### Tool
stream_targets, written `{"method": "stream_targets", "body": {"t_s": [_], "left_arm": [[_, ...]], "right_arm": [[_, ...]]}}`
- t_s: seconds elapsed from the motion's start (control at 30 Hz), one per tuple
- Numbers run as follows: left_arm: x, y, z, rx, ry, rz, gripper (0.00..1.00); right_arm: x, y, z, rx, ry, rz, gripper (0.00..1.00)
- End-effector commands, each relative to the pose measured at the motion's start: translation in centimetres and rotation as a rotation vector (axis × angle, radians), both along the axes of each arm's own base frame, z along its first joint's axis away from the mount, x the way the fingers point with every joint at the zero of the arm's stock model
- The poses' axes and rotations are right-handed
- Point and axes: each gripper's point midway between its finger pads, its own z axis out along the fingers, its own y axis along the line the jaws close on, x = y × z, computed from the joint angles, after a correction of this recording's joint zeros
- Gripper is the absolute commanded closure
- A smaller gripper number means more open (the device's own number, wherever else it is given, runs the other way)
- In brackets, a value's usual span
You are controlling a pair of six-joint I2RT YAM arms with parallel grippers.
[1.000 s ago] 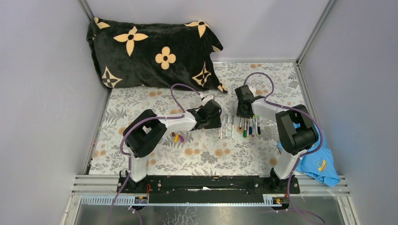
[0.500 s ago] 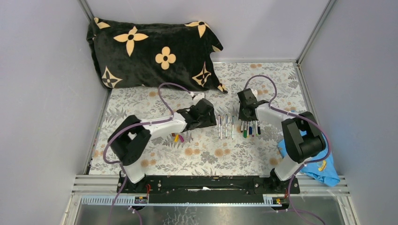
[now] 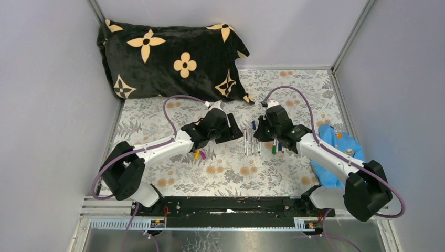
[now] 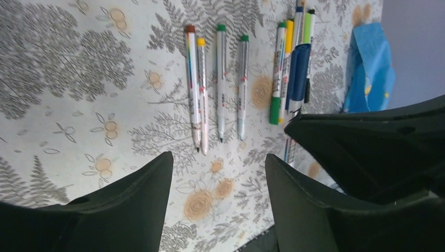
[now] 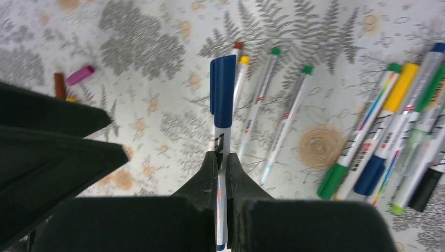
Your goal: Open the pen caps
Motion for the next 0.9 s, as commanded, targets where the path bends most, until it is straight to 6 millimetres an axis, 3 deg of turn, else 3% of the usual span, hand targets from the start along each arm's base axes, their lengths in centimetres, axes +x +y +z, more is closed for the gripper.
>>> {"method": "stream_targets", "body": {"t_s": [0.0, 0.5, 0.87], "left_arm": [[-1.2, -1.5, 1.9, -0.152, 0.031, -0.029, 0.28], [-1.9, -1.4, 3.3, -0.262, 0.048, 0.017, 0.30], [-2.0, -1.1, 2.5, -0.296, 0.079, 0.075, 0.52]], "right_arm": [[-2.1, 2.8, 2.2, 0.089, -0.024, 0.107, 1.00], [-6.0, 7.2, 3.0, 0.119, -0.030, 0.209, 1.00], [-6.8, 8.7, 3.6, 0.148, -0.047, 0.229, 1.00]]}}
